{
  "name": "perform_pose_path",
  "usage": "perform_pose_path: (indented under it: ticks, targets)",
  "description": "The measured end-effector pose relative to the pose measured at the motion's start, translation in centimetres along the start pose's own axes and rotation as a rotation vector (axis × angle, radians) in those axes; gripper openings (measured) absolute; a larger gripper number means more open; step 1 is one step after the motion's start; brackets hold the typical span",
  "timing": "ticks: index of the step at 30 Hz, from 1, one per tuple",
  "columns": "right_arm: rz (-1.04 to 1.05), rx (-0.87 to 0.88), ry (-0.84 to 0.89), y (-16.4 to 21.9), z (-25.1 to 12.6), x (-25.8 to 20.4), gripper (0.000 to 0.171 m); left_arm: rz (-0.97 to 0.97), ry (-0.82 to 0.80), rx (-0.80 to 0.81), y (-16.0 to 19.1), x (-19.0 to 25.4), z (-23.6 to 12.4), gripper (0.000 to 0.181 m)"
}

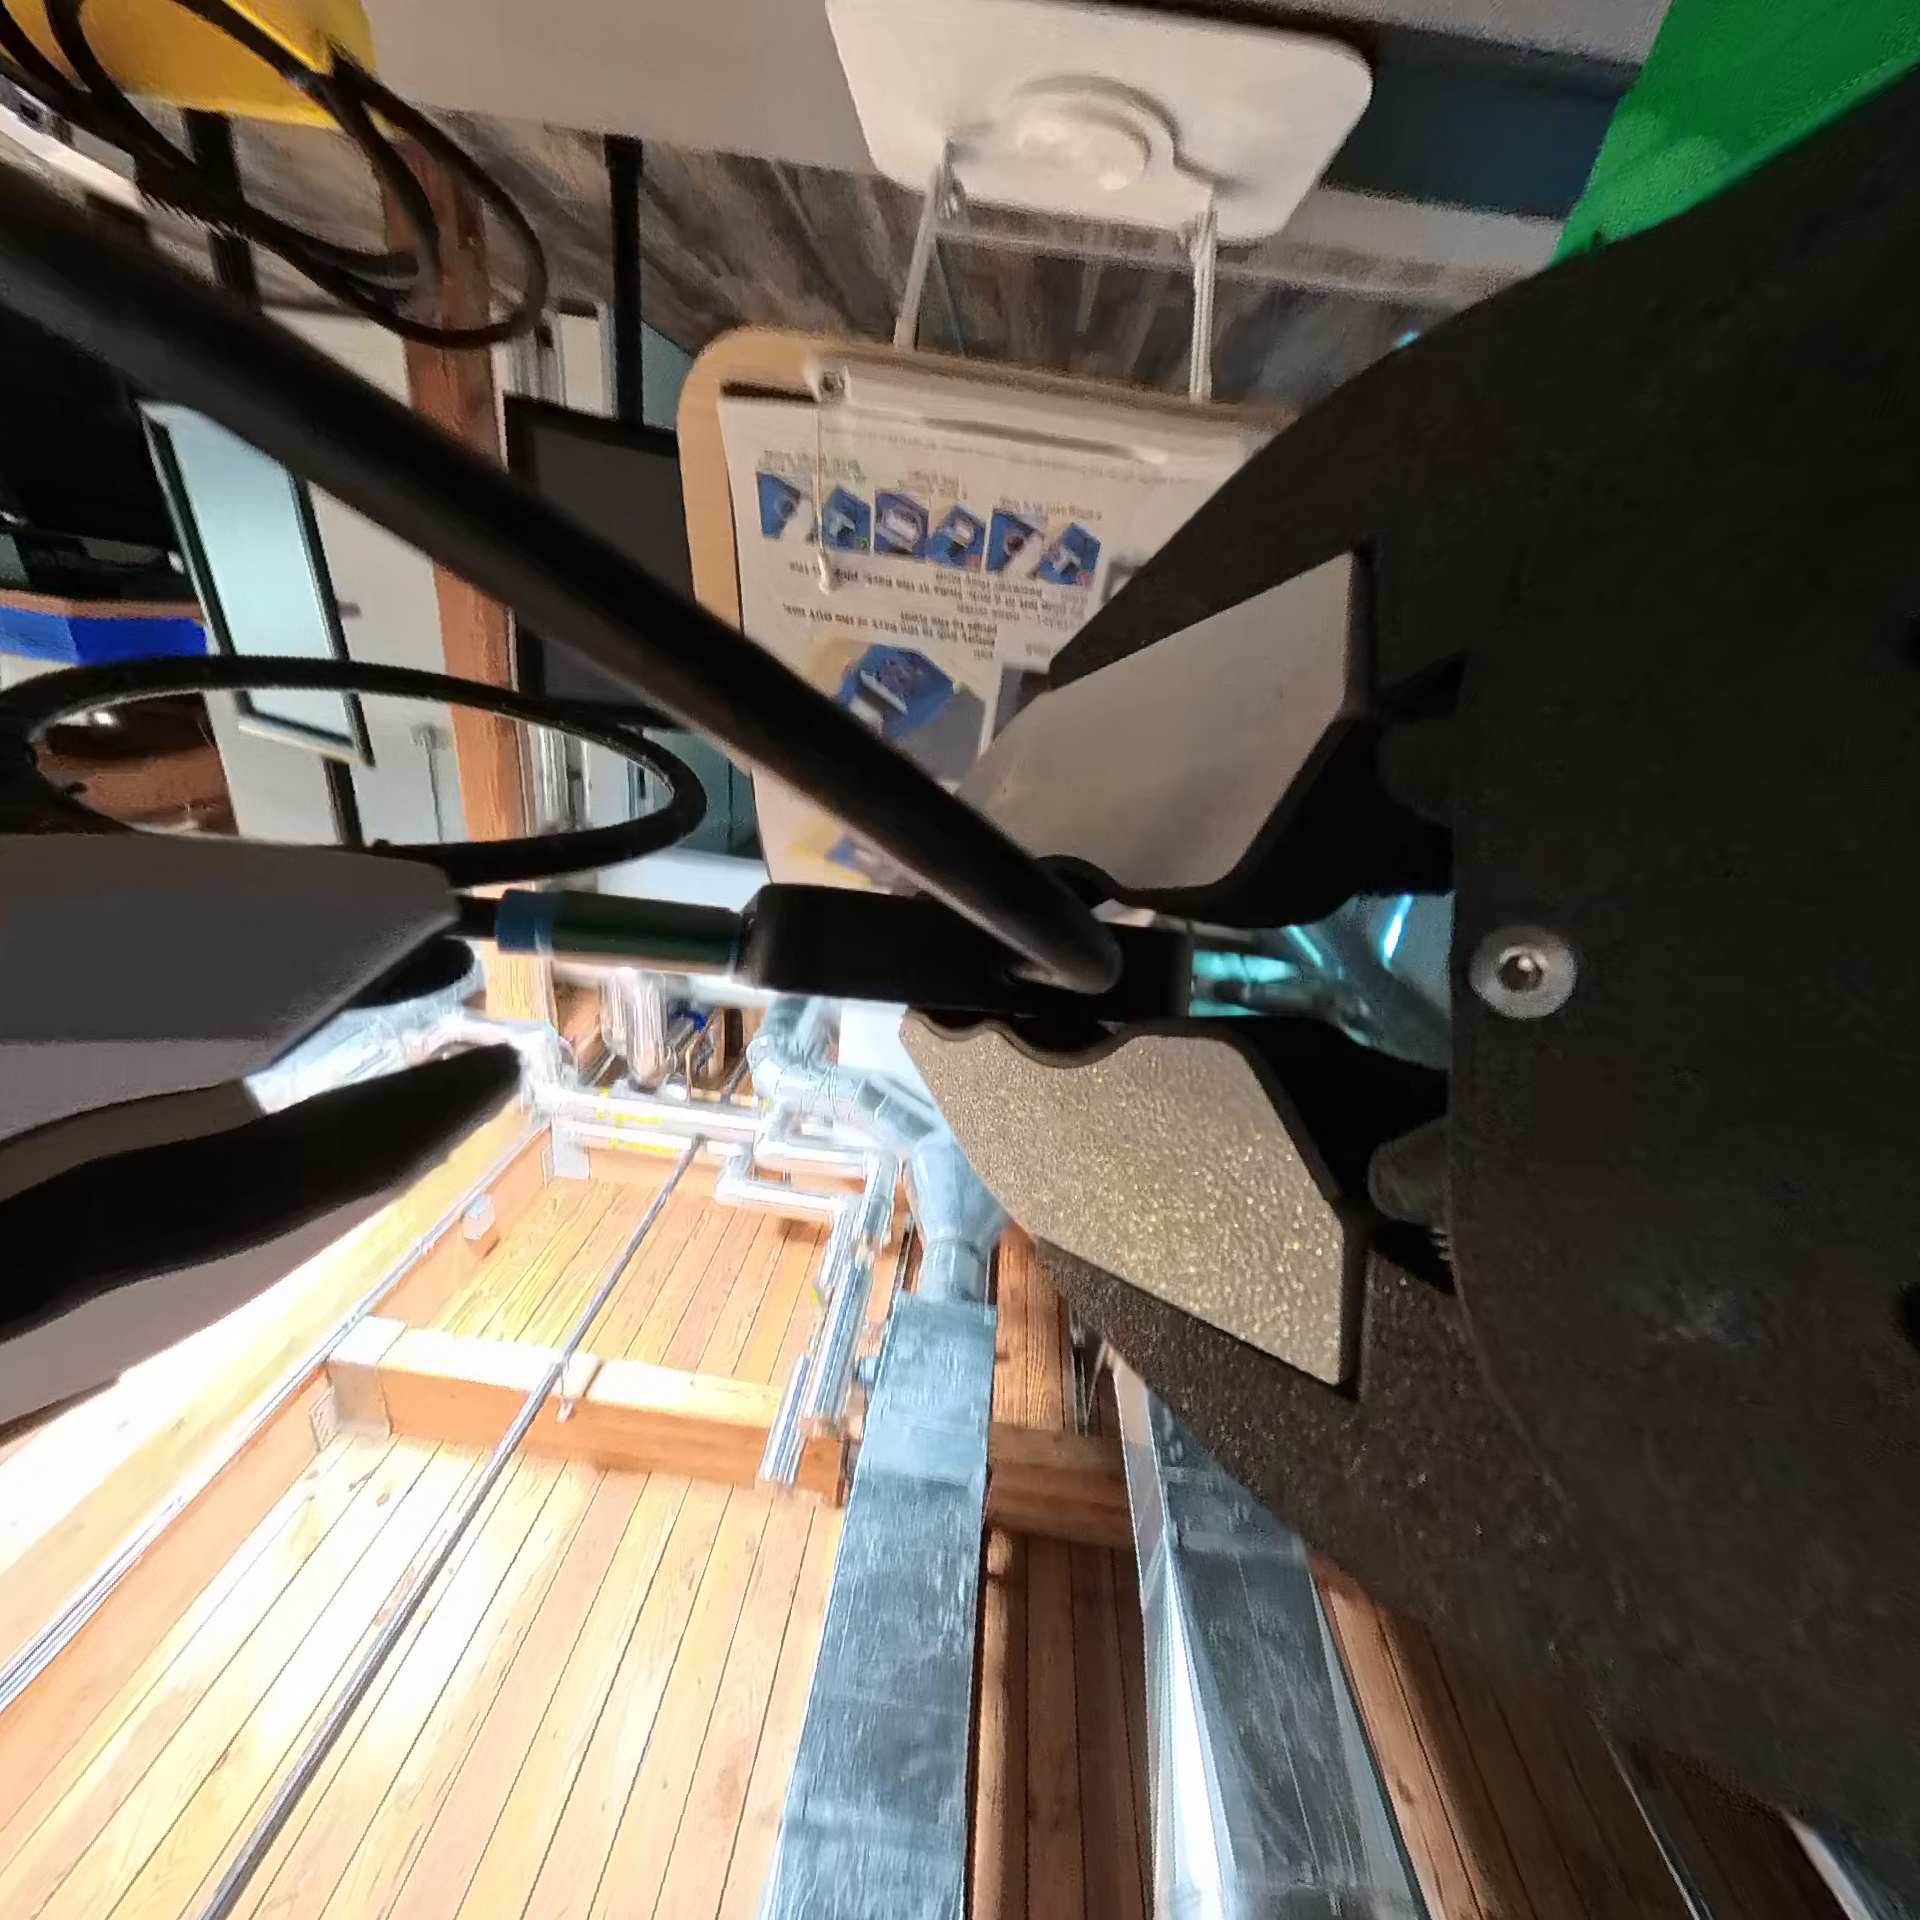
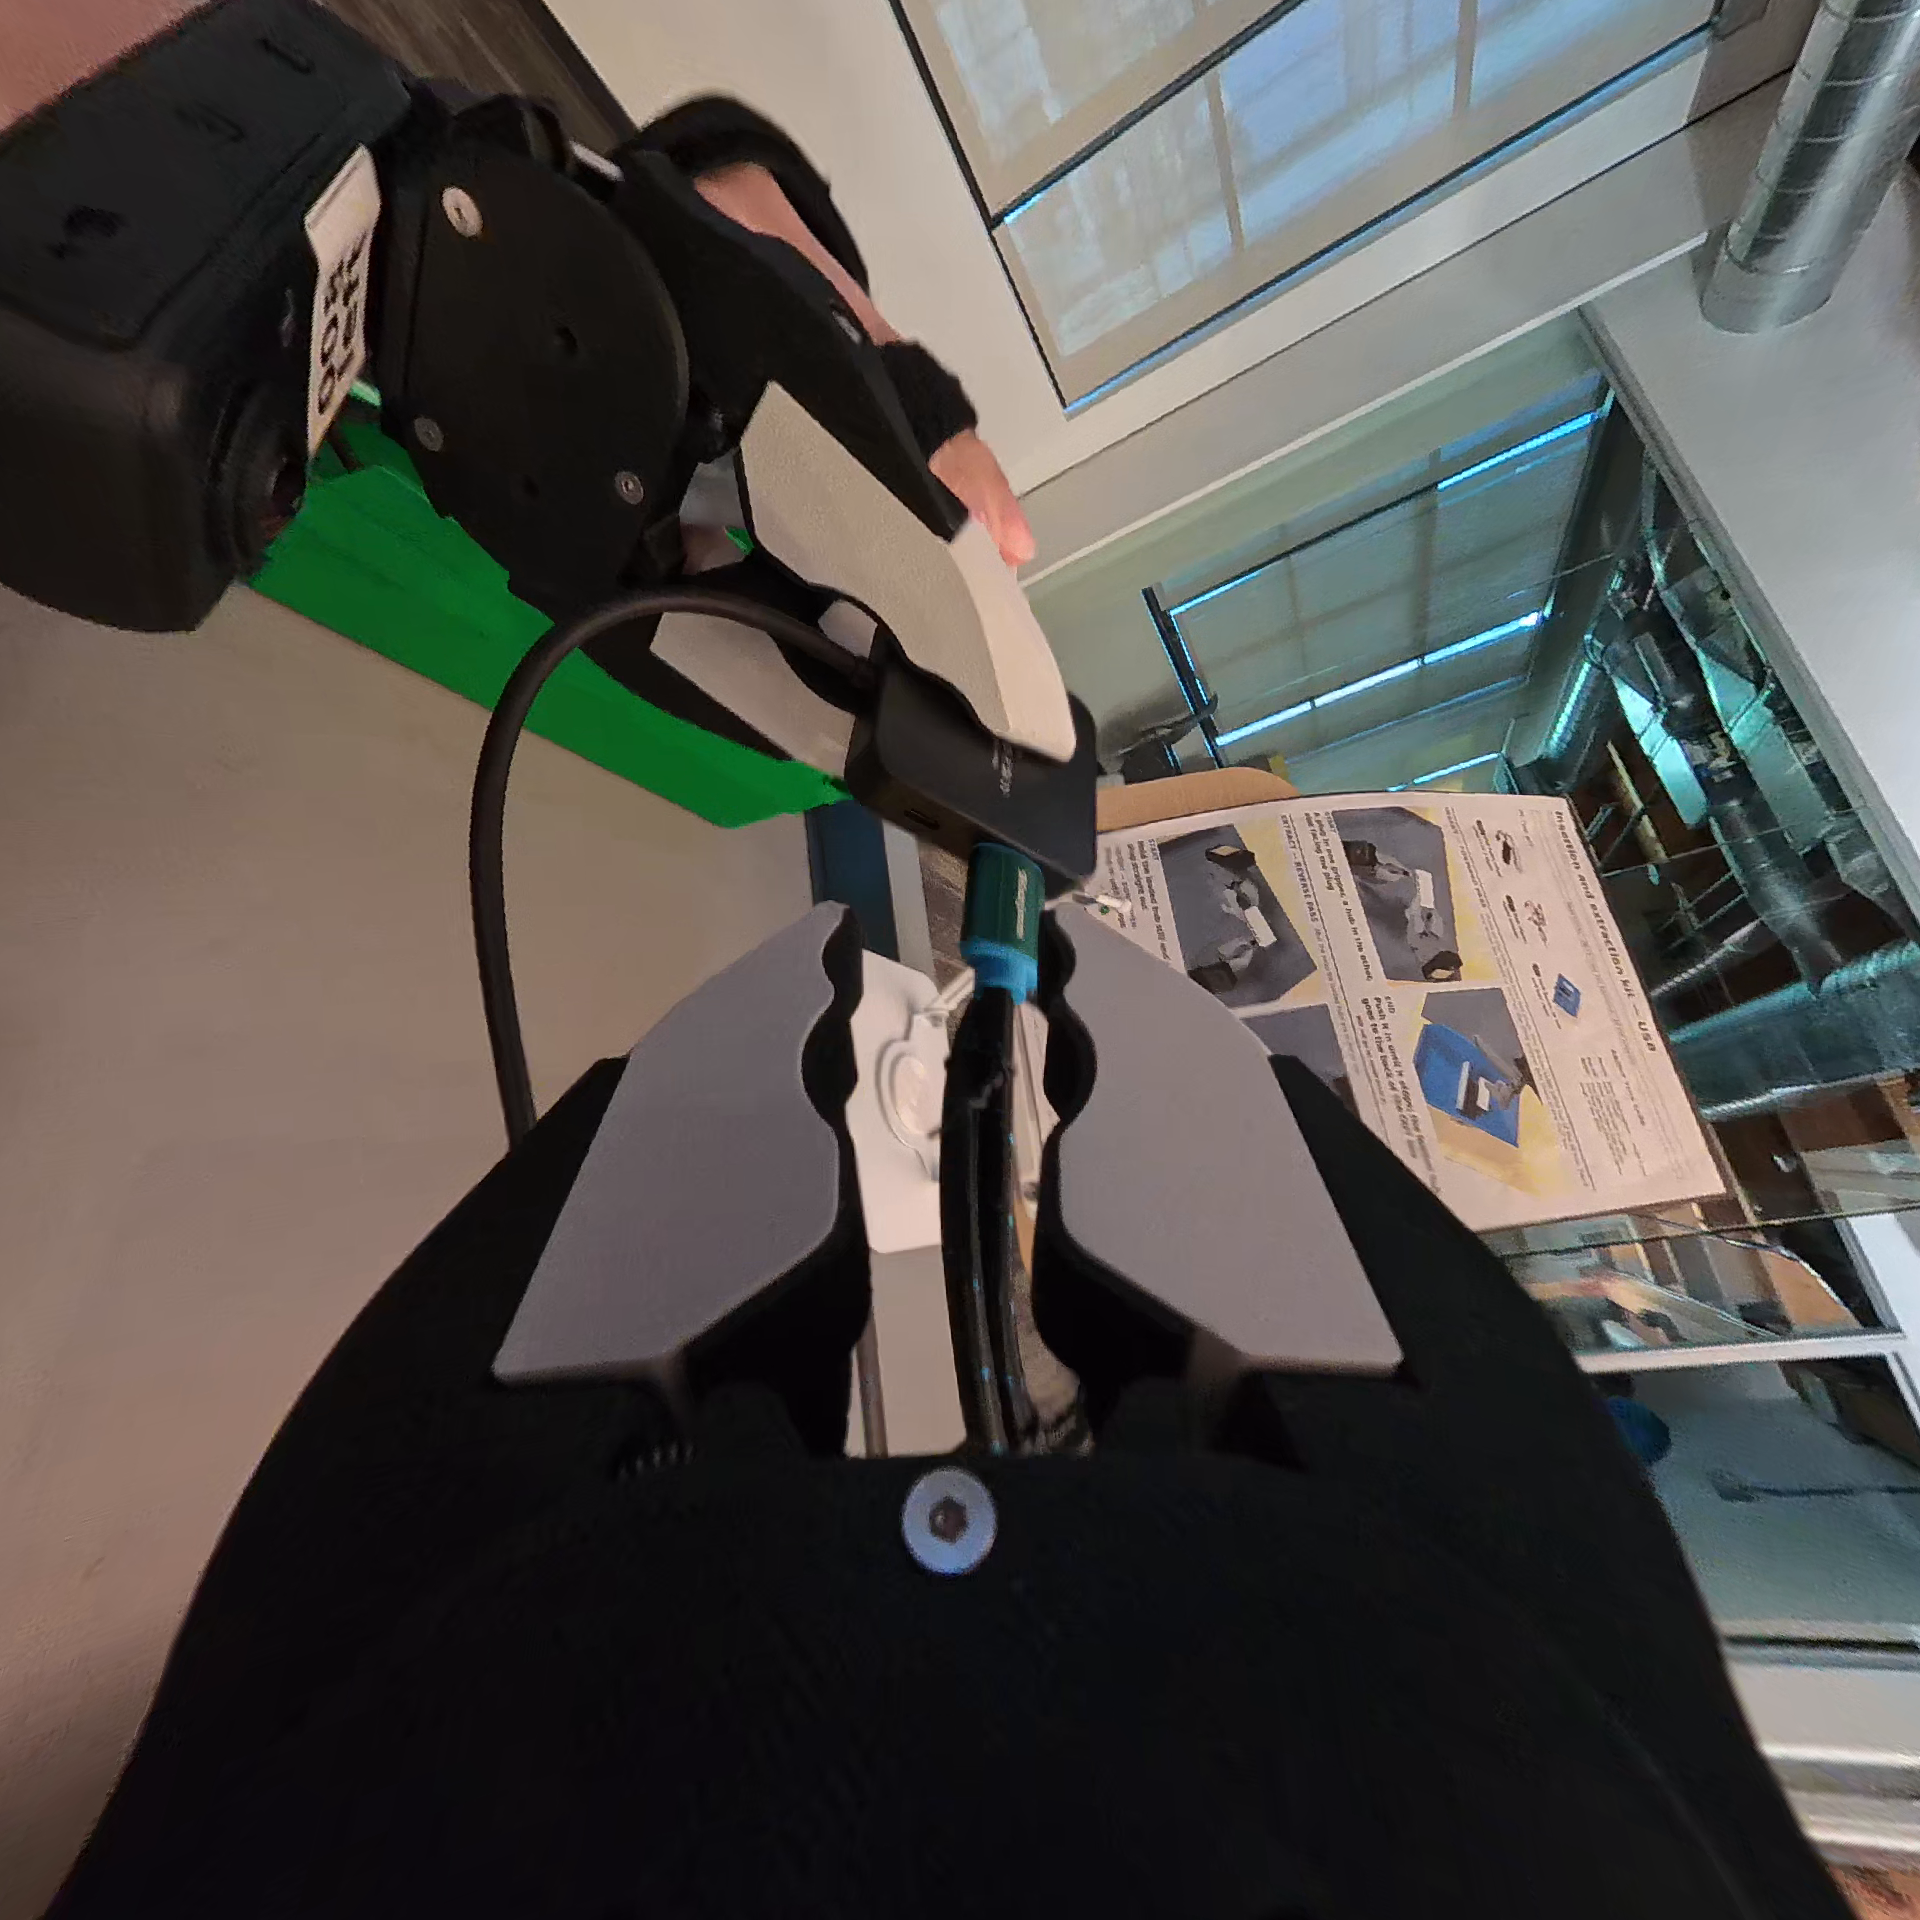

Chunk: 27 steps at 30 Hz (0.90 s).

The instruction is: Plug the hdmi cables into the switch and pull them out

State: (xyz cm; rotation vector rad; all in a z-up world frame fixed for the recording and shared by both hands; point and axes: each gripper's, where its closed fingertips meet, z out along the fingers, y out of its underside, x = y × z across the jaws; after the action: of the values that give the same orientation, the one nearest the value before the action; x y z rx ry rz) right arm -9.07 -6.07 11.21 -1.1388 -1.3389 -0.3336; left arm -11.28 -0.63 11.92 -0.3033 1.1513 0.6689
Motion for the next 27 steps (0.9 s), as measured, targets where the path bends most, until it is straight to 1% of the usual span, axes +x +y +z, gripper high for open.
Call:
perform_pose_path:
  ticks: [2,4,7,11,12,16,20,24,27]
  targets:
    - [-0.005,0.014,-0.011,-0.1,0.8,-0.5,0.036,-0.093,0.093,0.023,-0.7,1.2,0.2,0.014]
    - [-0.041,-0.029,-0.019,0.8,1.8,-1.1,0.038,-0.200,0.222,0.030,-1.3,2.8,0.3,0.014]
    - [-0.064,-0.110,-0.060,2.5,2.9,-2.1,0.038,-0.314,0.422,0.019,-1.8,5.7,0.2,0.014]
    - [-0.115,-0.173,-0.109,4.2,3.9,-3.4,0.028,-0.394,0.571,-0.018,-2.1,8.1,0.0,0.014]
    - [-0.123,-0.183,-0.119,4.6,4.2,-3.7,0.028,-0.406,0.602,-0.031,-2.2,8.6,-0.1,0.014]
    - [-0.148,-0.231,-0.139,6.3,5.3,-4.4,0.018,-0.419,0.660,-0.069,-2.1,9.6,-0.3,0.014]
    - [-0.121,-0.213,-0.167,6.7,5.6,-4.8,0.017,-0.465,0.717,-0.084,-2.0,10.3,-0.5,0.014]
    - [-0.102,-0.195,-0.170,6.6,5.6,-4.7,0.016,-0.504,0.716,-0.076,-2.0,10.1,-0.4,0.017]
    - [-0.063,-0.187,-0.179,6.8,5.2,-4.5,0.016,-0.548,0.707,-0.065,-2.0,9.7,-0.4,0.023]
